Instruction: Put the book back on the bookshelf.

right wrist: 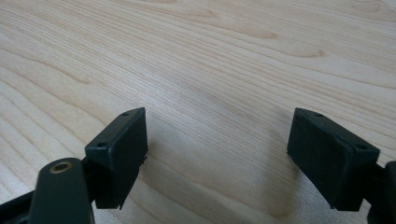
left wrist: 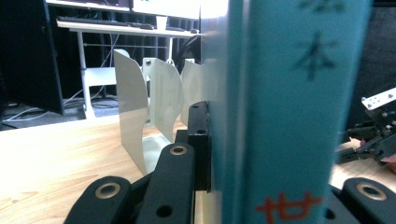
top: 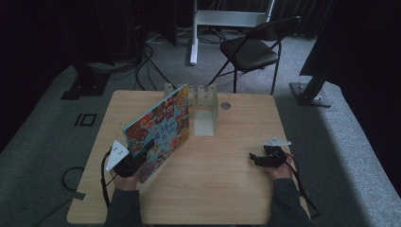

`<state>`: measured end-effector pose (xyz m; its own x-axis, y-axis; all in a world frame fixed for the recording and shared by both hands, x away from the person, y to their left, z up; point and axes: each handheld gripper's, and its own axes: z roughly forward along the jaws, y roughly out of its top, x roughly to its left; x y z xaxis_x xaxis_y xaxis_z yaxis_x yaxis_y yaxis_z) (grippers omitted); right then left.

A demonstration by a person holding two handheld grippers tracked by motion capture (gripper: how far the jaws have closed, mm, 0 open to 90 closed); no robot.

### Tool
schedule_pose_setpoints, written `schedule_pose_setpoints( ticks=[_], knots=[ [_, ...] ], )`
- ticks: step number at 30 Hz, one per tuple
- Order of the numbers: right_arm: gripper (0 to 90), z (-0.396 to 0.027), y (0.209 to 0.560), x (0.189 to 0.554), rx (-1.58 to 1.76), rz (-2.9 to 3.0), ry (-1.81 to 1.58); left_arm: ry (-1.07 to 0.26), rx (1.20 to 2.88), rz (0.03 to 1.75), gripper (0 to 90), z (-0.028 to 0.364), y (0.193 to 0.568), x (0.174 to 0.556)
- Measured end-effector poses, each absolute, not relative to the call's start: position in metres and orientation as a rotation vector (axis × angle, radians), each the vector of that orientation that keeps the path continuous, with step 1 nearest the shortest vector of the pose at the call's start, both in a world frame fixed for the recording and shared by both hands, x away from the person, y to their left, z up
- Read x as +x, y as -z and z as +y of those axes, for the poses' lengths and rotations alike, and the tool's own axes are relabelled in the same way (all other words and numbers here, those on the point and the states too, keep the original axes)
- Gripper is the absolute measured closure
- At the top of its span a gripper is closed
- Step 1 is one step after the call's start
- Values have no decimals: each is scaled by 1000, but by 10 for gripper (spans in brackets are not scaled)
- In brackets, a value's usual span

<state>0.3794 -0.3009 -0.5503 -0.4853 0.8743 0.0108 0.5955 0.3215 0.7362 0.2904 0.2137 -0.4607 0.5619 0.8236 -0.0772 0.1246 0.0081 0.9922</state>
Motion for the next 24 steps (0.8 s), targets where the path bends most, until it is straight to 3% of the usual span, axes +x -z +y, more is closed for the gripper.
schedule_pose_setpoints(
  ticks=[24],
  knots=[
    [198, -301, 550, 379, 1304, 2203, -977, -717, 1454, 906, 810, 221, 458, 291]
  ],
)
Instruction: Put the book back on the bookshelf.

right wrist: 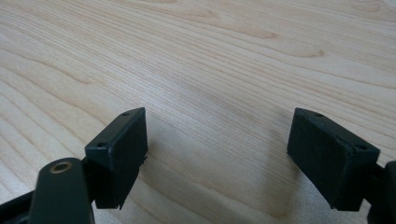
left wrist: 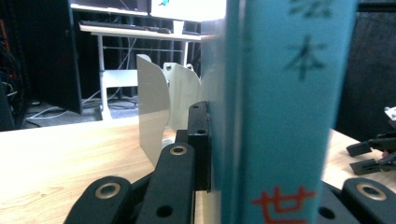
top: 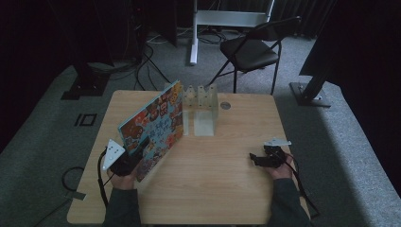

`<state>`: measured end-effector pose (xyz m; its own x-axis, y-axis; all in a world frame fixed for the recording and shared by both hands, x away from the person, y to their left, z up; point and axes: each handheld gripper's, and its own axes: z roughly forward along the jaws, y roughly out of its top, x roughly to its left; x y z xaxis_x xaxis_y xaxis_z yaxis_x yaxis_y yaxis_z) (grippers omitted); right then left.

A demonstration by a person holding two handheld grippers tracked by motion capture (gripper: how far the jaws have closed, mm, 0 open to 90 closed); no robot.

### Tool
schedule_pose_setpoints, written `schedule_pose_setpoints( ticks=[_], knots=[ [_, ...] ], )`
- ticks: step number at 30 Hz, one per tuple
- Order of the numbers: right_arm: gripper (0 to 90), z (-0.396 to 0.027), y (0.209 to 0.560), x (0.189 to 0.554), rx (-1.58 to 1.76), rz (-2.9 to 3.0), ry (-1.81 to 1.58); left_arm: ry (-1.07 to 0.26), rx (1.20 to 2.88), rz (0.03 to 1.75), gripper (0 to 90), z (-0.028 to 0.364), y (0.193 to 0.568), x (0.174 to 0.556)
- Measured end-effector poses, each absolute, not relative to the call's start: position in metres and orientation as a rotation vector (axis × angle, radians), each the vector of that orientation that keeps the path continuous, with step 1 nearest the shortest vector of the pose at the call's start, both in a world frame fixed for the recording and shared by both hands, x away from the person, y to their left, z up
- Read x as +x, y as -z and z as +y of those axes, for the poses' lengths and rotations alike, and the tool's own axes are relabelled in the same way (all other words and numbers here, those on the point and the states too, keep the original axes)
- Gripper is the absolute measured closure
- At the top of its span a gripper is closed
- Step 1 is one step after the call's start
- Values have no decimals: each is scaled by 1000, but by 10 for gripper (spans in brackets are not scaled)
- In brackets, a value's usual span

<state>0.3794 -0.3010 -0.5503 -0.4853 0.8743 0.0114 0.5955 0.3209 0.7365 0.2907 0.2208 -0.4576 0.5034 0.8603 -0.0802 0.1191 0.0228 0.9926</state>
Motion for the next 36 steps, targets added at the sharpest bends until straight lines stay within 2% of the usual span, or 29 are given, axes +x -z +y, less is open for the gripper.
schedule_pose_setpoints(
  ticks=[36],
  knots=[
    [198, -301, 550, 379, 1302, 2203, -976, -783, 1441, 958, 810, 211, 456, 308]
  ],
)
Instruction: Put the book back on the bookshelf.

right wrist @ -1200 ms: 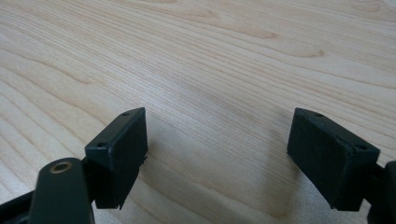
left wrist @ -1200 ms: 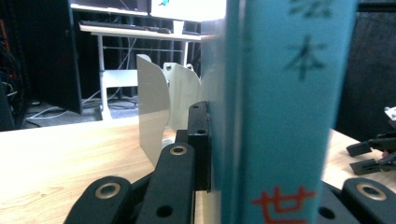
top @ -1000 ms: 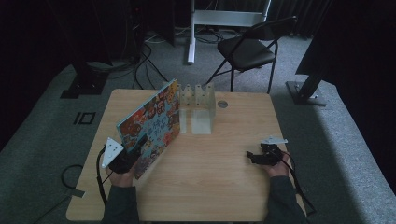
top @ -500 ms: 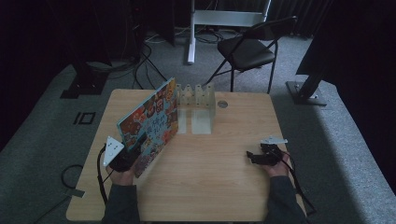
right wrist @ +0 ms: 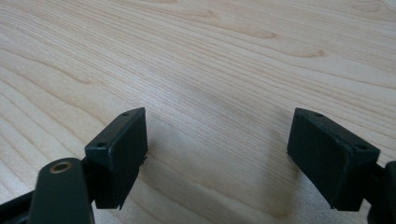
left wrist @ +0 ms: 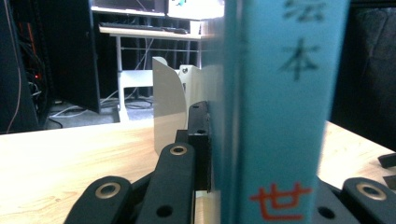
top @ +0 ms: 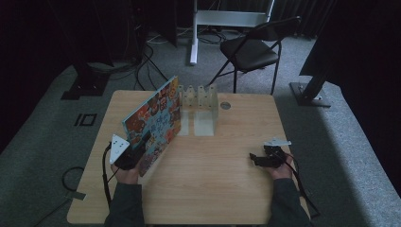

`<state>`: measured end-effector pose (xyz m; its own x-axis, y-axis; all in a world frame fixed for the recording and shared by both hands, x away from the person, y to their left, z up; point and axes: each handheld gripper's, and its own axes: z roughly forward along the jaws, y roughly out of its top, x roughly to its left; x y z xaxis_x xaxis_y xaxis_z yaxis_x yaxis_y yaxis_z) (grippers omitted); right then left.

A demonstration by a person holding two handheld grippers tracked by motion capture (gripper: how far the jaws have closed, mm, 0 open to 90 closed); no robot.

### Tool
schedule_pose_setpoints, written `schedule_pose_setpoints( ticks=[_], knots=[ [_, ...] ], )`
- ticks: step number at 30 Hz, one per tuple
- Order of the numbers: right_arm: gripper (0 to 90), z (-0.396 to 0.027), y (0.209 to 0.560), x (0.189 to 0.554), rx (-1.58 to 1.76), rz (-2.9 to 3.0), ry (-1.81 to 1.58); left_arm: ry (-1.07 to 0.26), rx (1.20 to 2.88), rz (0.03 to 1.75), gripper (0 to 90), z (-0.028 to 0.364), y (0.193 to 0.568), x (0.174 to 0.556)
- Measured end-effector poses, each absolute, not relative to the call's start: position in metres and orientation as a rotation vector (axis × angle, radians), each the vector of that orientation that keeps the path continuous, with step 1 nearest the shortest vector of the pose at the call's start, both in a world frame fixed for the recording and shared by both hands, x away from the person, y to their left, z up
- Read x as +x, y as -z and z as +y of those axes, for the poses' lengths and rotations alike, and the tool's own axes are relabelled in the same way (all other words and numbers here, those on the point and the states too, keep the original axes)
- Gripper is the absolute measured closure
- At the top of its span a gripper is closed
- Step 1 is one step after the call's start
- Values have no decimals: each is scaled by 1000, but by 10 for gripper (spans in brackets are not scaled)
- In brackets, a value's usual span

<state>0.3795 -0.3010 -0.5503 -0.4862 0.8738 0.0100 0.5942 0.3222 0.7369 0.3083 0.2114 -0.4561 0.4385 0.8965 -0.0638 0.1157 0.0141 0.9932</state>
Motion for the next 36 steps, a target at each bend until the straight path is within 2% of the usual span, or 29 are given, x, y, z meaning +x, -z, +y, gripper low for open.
schedule_pose_setpoints(
  ticks=[36],
  knots=[
    [198, -301, 550, 379, 1303, 2203, -977, -851, 1426, 993, 809, 200, 448, 335]
  ],
)
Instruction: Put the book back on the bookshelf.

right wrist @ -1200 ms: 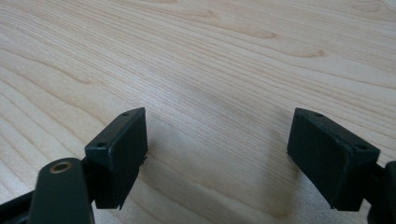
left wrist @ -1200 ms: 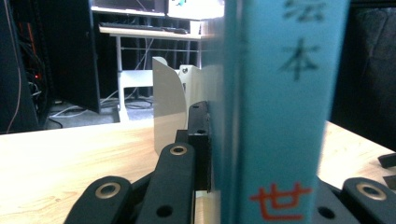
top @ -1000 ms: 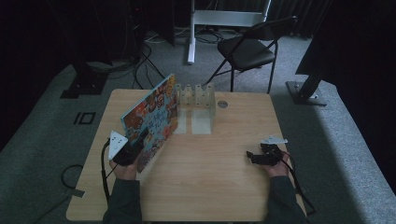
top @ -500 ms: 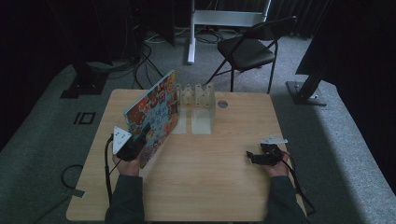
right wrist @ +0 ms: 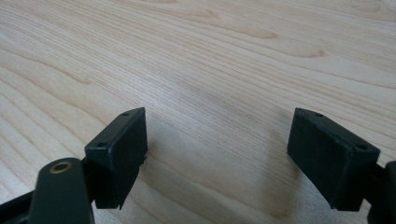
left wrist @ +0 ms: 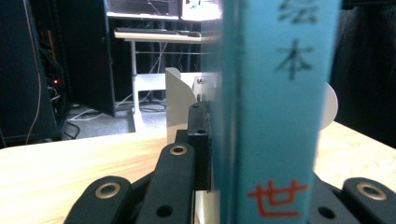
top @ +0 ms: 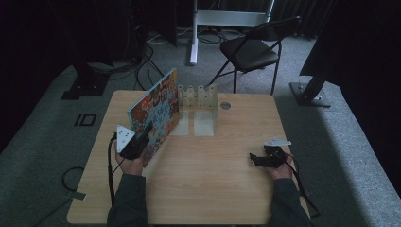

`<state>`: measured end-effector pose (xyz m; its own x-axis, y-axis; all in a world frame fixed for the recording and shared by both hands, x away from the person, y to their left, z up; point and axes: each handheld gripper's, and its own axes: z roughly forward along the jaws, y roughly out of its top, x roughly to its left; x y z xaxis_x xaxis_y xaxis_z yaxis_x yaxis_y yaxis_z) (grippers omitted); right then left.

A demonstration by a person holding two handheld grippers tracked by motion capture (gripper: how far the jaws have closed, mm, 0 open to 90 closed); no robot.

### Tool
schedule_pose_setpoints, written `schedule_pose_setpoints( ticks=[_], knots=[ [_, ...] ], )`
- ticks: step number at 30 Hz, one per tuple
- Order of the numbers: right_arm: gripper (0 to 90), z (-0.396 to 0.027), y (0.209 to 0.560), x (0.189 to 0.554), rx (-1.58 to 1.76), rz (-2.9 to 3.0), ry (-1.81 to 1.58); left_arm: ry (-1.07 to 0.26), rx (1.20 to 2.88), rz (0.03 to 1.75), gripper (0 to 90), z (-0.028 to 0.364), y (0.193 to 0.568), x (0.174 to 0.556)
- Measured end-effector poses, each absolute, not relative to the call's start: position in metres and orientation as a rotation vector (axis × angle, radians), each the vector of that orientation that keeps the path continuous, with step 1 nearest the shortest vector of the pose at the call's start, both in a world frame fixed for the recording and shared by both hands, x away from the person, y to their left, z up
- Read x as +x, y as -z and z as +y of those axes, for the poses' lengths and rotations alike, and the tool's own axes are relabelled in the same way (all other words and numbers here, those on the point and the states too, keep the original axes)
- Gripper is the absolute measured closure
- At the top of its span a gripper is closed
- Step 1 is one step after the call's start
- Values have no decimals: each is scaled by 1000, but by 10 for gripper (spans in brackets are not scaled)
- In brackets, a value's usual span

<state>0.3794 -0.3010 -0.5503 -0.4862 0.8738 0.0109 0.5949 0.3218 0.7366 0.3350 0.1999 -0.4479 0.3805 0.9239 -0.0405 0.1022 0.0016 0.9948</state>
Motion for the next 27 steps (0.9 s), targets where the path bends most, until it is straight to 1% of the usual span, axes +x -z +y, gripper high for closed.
schedule_pose_setpoints(
  ticks=[27],
  knots=[
    [198, -301, 550, 379, 1303, 2204, -976, -951, 1405, 1040, 809, 175, 452, 344]
  ],
)
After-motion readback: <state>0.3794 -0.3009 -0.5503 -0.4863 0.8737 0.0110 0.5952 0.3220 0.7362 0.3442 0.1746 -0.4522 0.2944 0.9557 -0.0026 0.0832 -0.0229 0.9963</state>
